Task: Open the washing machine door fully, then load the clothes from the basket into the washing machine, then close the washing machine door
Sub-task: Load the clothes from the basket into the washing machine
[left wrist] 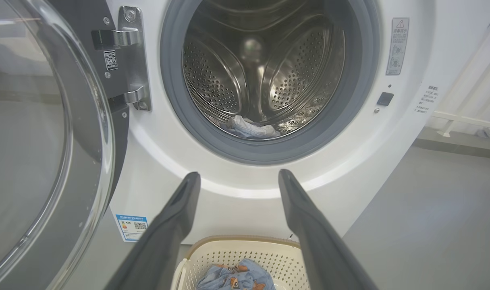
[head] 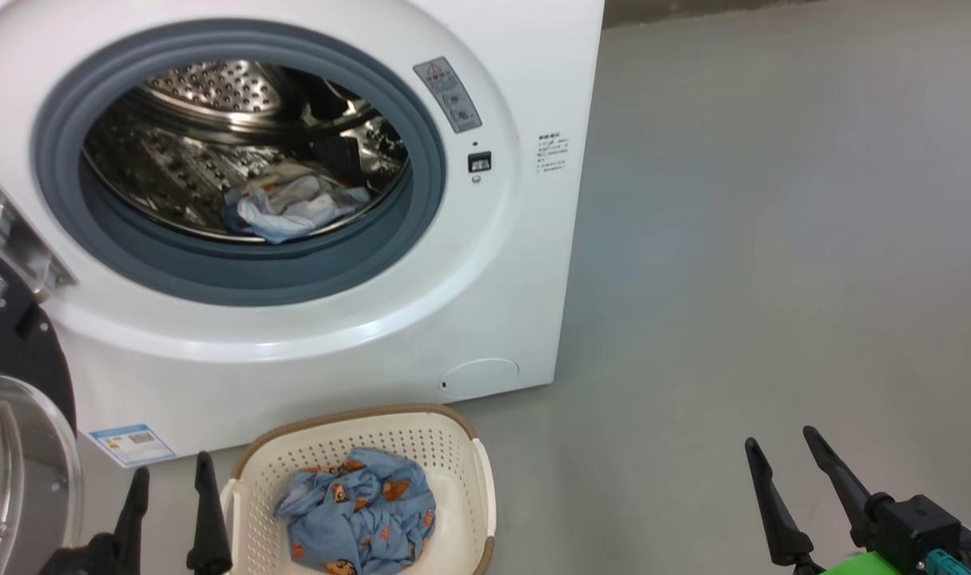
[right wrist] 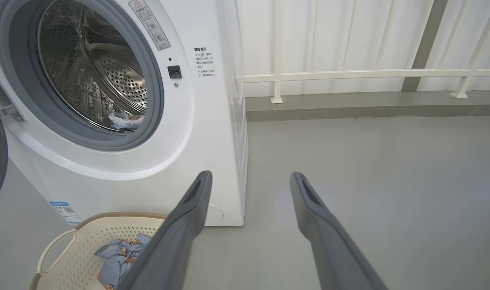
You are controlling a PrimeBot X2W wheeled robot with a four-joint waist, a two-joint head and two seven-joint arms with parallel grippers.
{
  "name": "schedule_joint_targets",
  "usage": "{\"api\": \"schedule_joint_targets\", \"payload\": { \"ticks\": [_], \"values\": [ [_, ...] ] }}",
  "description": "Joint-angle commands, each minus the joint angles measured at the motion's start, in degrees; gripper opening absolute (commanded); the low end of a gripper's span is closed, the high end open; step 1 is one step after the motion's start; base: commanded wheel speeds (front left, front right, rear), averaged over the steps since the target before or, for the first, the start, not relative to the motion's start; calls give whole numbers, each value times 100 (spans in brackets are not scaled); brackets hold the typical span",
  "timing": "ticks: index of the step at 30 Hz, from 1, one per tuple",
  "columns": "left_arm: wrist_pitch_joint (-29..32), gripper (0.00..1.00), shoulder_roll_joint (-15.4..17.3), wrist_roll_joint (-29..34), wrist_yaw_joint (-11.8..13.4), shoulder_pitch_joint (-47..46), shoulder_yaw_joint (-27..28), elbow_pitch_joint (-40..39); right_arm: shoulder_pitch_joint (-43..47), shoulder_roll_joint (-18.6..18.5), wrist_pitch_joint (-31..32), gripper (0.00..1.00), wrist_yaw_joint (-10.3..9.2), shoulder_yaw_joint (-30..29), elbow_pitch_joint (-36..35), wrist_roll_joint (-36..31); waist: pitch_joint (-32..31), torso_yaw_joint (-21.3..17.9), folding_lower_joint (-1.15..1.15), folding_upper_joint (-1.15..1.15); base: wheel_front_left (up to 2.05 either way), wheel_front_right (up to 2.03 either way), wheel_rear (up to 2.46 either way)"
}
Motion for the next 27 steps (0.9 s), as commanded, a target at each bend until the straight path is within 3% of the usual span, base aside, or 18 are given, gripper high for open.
{"api": "schedule_joint_targets", "payload": {
  "ticks": [1,10,27],
  "values": [
    [-37,100,75,-67,65,-18,151,-212,-16,-98,-68,100,52,115,-114,41,-148,41,0,0,0,0,0],
    [-37,100,75,-169,197,326,125,-441,-17,-134,-68,100,52,140,-79,46,-288,88,0,0,0,0,0],
    [-37,100,74,-143,206,399,147,-466,-74,-142,-68,100,52,233,-92,57,-280,26,0,0,0,0,0]
  ]
}}
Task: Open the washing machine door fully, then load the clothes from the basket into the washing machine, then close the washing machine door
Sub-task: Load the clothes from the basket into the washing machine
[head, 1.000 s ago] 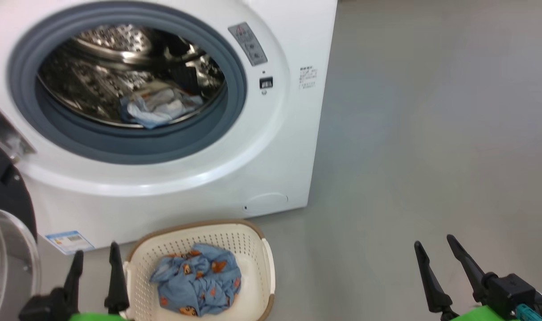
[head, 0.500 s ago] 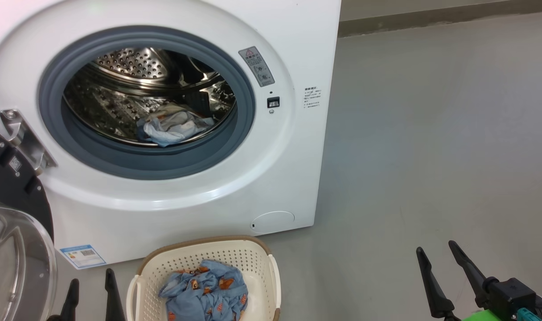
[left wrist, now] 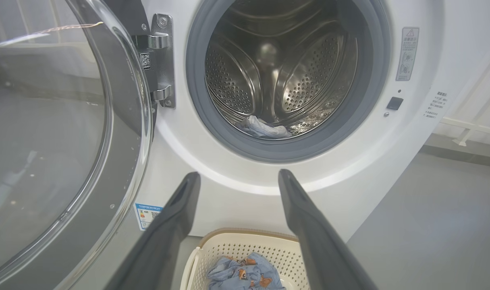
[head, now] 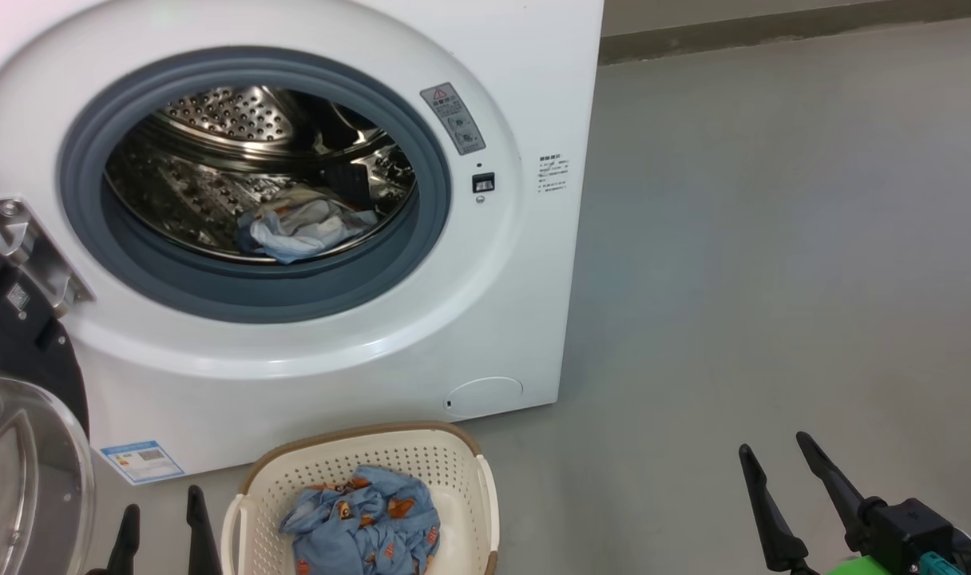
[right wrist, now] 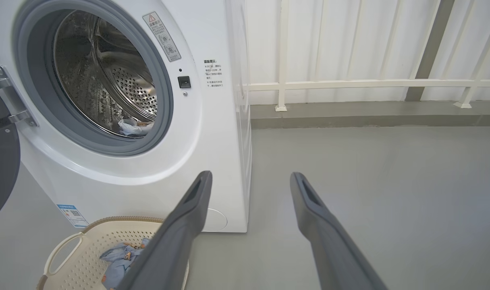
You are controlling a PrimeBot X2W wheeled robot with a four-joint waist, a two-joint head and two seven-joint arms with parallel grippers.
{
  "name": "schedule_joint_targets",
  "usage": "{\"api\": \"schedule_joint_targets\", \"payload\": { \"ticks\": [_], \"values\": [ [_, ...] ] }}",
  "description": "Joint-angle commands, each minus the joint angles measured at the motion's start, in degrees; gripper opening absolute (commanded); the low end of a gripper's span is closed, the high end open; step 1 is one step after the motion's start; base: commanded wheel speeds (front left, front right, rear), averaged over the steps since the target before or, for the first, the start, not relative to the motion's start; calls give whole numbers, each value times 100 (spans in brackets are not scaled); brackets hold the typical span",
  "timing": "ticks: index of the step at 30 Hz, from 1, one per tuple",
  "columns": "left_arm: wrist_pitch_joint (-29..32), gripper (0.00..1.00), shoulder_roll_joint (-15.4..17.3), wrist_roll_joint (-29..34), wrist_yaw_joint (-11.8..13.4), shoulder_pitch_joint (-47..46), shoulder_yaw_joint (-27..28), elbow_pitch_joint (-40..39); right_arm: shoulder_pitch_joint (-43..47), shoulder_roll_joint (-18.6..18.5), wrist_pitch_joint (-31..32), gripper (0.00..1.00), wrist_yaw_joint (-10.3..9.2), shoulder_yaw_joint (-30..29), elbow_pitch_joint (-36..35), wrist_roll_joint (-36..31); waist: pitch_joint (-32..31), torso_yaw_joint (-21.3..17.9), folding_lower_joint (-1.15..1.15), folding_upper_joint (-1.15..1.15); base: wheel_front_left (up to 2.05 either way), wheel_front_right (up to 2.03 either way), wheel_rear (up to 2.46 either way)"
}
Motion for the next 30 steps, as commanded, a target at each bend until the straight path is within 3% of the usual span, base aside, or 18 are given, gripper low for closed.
{"api": "schedule_joint_targets", "payload": {
  "ticks": [1,12,20,30],
  "values": [
    [-37,100,70,33,5,-119,182,-143,-117,-103,-68,100,52,161,-135,52,20,-24,0,0,0,0,0],
    [-37,100,70,339,-7,-156,86,-78,-168,16,-68,100,52,271,-192,69,349,-322,0,0,0,0,0],
    [-34,100,124,377,-227,-634,-20,563,-468,232,-68,100,52,423,-233,53,978,-656,0,0,0,0,0],
    [850,100,430,255,-260,-1513,-57,1267,-925,442,-68,100,52,771,-263,80,1731,-1202,0,0,0,0,0]
  ]
}}
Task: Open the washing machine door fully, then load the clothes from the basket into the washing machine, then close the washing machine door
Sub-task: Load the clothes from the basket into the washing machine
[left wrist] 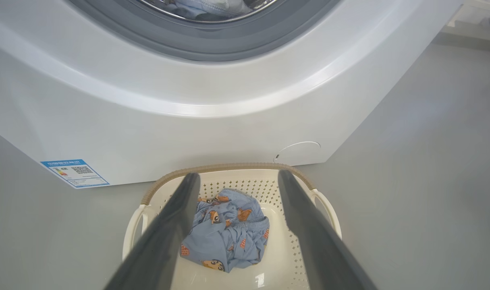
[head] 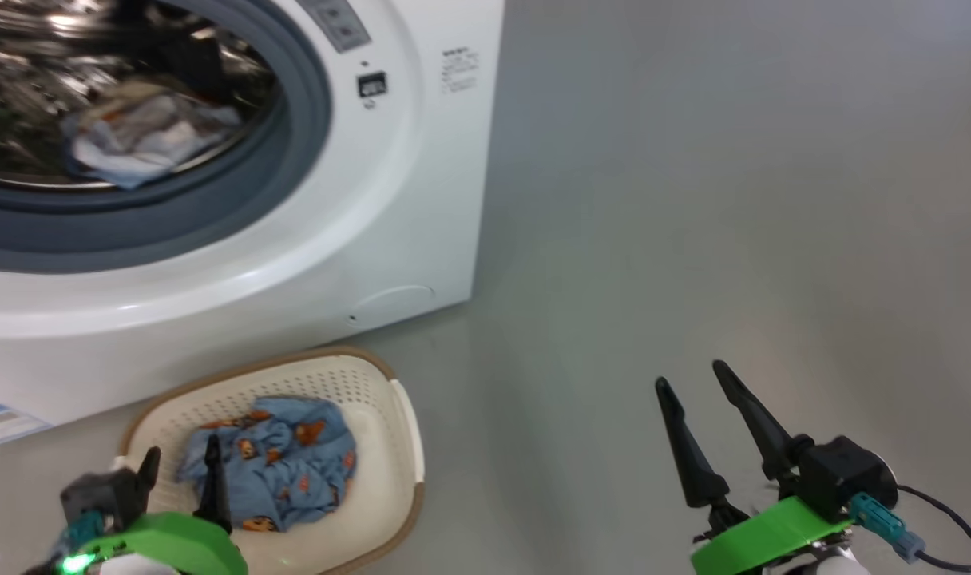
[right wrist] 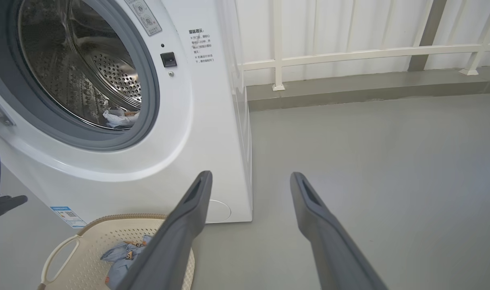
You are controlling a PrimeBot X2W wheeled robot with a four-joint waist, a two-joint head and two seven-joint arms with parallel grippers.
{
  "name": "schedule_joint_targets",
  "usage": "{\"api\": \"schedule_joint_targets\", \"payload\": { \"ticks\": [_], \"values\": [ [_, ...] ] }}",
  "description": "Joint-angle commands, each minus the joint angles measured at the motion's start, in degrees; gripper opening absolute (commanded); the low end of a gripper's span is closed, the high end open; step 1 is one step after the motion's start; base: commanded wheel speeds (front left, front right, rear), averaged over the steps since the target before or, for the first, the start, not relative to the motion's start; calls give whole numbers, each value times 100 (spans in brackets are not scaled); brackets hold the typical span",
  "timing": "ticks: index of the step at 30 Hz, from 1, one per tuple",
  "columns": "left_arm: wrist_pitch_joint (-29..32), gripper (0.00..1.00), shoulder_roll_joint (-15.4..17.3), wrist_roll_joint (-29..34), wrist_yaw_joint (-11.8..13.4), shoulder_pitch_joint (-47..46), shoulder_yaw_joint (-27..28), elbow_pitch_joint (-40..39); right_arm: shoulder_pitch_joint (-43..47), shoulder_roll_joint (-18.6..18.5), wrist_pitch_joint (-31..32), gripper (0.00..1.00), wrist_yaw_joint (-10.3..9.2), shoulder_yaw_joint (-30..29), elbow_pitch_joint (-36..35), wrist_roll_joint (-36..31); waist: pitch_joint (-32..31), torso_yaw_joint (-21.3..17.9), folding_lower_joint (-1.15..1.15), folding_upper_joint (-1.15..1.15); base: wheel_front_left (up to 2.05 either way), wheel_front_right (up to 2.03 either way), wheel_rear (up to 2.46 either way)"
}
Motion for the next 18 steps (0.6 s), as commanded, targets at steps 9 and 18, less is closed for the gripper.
{"api": "schedule_joint_targets", "payload": {
  "ticks": [9,18],
  "values": [
    [959,100,408,-73,210,-705,240,386,-502,41,-68,100,52,533,-241,499,1154,-854,0,0,0,0,0],
    [1483,100,869,-47,447,-1395,399,966,-877,43,-68,100,52,799,-320,801,1916,-1117,0,0,0,0,0]
  ]
}}
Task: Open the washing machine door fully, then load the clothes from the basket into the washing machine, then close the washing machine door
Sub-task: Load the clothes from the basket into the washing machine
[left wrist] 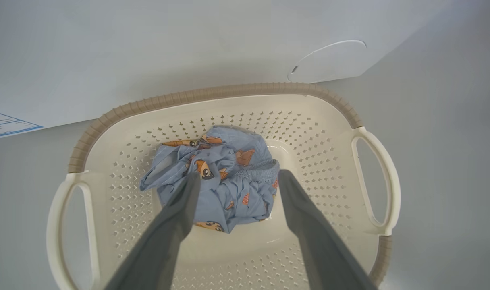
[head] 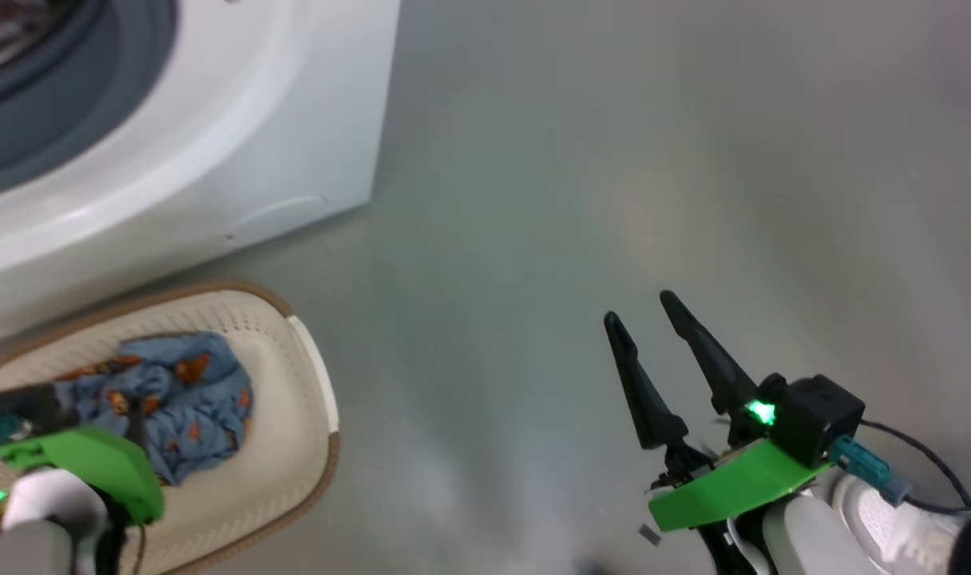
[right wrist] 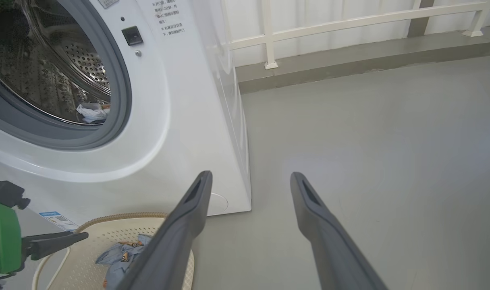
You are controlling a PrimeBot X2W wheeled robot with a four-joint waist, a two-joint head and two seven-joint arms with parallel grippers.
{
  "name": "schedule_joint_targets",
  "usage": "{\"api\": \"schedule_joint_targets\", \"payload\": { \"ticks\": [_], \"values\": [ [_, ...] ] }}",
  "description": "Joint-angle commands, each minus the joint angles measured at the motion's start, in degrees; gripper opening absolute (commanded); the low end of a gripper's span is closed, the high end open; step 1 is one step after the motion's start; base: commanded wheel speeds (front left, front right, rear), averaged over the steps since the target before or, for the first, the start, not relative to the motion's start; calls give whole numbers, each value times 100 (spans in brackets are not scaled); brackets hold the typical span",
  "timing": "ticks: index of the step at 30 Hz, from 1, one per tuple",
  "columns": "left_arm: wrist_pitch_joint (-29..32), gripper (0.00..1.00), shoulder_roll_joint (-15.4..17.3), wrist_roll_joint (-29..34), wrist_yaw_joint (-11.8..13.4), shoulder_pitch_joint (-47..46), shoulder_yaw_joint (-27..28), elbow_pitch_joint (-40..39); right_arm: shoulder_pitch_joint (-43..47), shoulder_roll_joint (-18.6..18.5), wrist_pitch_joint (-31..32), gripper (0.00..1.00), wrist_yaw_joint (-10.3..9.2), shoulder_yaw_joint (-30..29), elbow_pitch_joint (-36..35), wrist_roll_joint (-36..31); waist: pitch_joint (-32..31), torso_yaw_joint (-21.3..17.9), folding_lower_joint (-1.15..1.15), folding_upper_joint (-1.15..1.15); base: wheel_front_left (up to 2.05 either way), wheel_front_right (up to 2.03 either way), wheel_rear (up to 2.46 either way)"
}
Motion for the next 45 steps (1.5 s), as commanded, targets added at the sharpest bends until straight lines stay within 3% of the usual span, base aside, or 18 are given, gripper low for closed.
{"api": "schedule_joint_targets", "payload": {
  "ticks": [1,23,45],
  "values": [
    [22,100,196,12,54,-133,195,-41,-78,2,-68,100,52,143,-157,81,467,-294,0,0,0,0,0],
    [101,100,899,-119,305,-1032,474,1140,-623,3,-68,100,52,382,-285,359,1571,-620,0,0,0,0,0],
    [185,95,1367,-154,275,-1283,417,1197,-854,3,-68,100,52,593,-346,558,2106,-843,0,0,0,0,0]
  ]
}}
